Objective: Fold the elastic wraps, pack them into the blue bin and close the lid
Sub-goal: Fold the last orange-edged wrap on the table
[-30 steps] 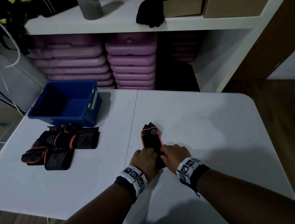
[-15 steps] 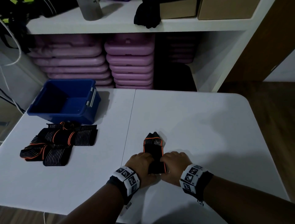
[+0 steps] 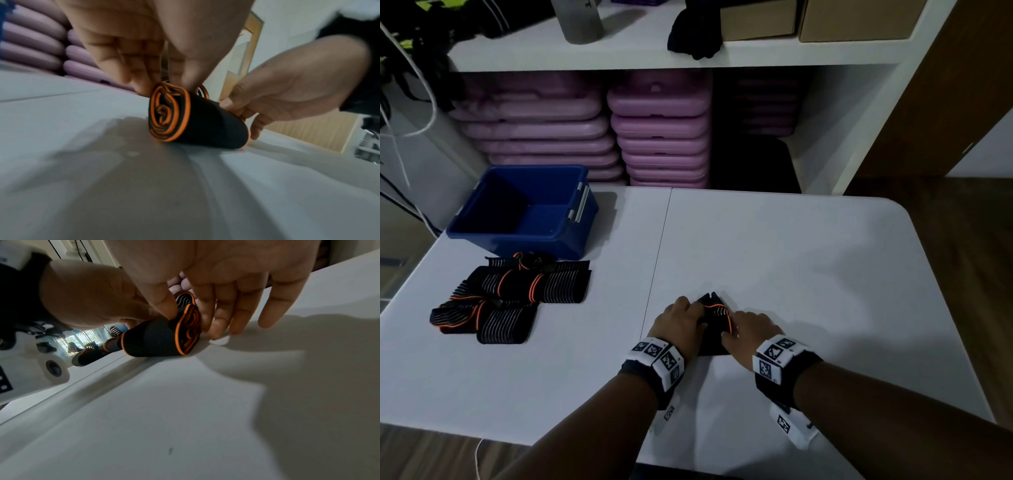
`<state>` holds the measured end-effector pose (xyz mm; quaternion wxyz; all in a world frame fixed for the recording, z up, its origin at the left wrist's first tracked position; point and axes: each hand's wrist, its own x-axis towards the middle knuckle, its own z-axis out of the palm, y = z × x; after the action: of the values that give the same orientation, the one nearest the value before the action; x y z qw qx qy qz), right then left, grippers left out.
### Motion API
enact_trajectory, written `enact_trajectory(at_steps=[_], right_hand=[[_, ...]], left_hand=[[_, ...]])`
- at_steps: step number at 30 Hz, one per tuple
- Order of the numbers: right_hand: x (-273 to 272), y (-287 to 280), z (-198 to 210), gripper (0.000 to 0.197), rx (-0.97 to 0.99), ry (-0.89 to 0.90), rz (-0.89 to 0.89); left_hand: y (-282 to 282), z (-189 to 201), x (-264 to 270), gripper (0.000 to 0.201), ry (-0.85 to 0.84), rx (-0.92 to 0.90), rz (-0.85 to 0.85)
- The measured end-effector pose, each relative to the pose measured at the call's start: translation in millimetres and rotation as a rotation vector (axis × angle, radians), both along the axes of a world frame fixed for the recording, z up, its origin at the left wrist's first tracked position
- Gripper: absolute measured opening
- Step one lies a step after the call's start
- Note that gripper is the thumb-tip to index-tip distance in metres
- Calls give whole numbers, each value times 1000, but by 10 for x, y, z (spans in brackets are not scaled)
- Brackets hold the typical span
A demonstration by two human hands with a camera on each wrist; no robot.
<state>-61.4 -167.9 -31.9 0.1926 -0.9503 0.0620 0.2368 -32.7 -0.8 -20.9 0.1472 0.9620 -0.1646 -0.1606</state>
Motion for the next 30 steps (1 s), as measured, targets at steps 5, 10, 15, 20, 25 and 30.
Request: enact_trajectory(at_steps=[5, 10, 15, 20, 25, 30], right_hand=[[-16, 80, 3, 22, 229, 44, -96], [38, 103, -265, 46, 402, 60, -257], [98, 247, -26, 43, 427, 111, -323], [189, 666, 65, 31, 517, 121, -292], [387, 1398, 31, 44, 615, 99, -302], [587, 2156, 54, 44, 689, 74, -264]], left_hand=[[-12, -15, -127, 27, -95, 68, -110], [117, -47, -226, 30, 70, -137, 32], [315, -105, -224, 34, 158, -229, -1], [781, -64, -119, 32, 140, -264, -24], [1521, 93, 27, 32, 55, -210, -32], [2328, 159, 175, 35, -97, -47, -76]])
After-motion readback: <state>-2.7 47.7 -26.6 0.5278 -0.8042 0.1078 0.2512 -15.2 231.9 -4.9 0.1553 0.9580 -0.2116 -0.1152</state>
